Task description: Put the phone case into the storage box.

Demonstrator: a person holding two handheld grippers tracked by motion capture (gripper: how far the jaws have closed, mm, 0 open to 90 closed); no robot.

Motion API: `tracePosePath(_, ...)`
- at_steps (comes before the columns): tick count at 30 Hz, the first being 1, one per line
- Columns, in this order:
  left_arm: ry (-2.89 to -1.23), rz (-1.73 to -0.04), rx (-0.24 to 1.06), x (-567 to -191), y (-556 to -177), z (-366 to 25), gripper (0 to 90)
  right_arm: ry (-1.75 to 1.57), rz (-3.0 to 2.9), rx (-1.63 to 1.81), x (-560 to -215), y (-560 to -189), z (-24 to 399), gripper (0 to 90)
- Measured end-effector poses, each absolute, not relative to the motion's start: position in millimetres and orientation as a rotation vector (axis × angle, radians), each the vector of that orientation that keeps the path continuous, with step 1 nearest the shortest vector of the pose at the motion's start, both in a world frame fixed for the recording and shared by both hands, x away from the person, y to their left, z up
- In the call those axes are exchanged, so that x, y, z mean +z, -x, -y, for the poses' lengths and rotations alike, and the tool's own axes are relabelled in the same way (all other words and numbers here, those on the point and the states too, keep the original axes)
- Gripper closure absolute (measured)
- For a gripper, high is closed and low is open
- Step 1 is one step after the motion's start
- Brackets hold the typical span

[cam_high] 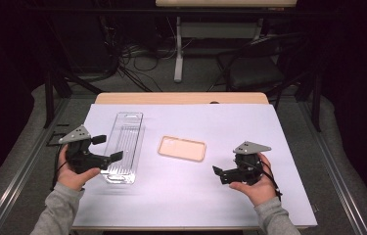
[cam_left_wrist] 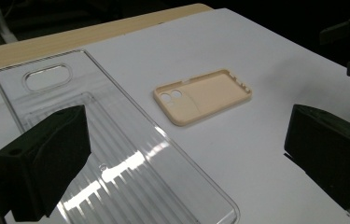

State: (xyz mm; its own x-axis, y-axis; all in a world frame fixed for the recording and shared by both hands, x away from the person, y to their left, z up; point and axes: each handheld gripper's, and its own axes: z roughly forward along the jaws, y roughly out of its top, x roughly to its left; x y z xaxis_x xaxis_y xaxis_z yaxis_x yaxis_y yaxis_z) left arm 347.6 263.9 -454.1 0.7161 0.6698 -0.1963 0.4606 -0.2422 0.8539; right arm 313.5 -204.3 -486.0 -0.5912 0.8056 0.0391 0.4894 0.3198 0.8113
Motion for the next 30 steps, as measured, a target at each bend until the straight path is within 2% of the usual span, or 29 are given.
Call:
tracePosePath(9,-1.925,-0.86,0.27,-444.3,-369.4,-251.0,0.4,-1.138,-2.242,1.128,-474.7,-333.3,188.5,1.1)
tracePosePath(15,-1.94,-0.873,0.237,-438.7,-378.4,-243.2,0.5,-1.118,-2.24,1.127,-466.9,-344.4,178.8,6.3)
tracePosePath(30,-1.946,-0.863,0.255,-435.1,-389.5,-238.9,3.1,-1.139,-2.273,1.098,-460.6,-368.4,167.1,13.6)
